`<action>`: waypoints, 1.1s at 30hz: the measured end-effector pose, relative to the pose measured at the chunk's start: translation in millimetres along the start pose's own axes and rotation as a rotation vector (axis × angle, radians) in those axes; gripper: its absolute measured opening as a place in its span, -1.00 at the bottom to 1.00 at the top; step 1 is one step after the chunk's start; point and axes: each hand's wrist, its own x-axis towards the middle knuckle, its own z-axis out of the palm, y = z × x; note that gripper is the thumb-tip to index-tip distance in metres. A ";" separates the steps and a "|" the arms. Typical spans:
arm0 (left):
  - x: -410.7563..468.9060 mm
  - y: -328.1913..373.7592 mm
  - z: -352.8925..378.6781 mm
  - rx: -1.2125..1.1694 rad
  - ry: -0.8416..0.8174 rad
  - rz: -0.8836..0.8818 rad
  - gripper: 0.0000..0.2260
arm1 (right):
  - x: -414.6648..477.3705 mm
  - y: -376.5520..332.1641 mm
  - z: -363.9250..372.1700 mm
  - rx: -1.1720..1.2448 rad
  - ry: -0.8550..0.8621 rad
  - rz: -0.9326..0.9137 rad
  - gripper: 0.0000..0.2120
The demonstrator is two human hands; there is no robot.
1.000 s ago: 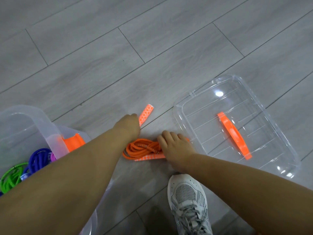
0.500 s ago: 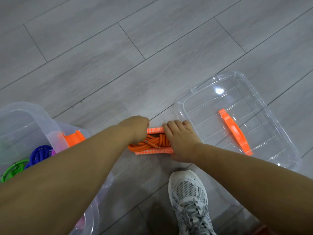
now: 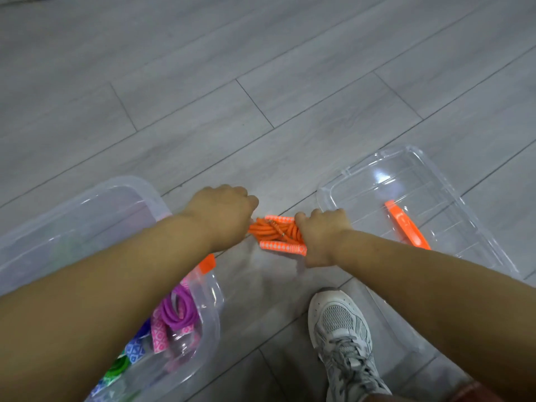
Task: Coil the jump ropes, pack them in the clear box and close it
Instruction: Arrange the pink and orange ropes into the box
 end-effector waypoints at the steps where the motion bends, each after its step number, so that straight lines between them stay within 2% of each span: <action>1: -11.9 -4.7 -7.8 0.004 0.033 -0.011 -0.69 | -4.4 -0.7 -10.4 0.025 -0.013 0.038 -0.31; 3: -36.3 -14.9 -21.1 0.022 0.093 -0.034 -0.69 | -14.8 -1.6 -30.9 0.064 0.016 0.101 -0.36; 10: -137.6 -45.9 -46.4 0.045 0.207 -0.187 -0.69 | -68.7 -12.3 -112.8 0.184 0.296 0.220 -0.41; 14: -197.2 -58.7 -35.8 -0.017 0.191 -0.305 -0.68 | -102.4 -39.8 -157.2 0.248 0.411 0.178 -0.44; 18: -245.5 -70.8 -7.4 -0.081 0.117 -0.398 -0.69 | -128.9 -81.2 -184.2 0.247 0.448 0.049 -0.46; 23: -292.0 -92.3 42.2 -0.152 -0.008 -0.496 -0.71 | -140.5 -143.4 -191.6 0.069 0.428 -0.116 -0.42; 27: -322.2 -110.3 90.7 -0.185 -0.108 -0.564 -0.71 | -130.4 -191.8 -179.3 -0.037 0.318 -0.225 -0.42; 33: -337.9 -135.2 139.0 -0.144 -0.135 -0.643 -0.63 | -88.0 -242.8 -141.9 -0.060 0.088 -0.170 -0.48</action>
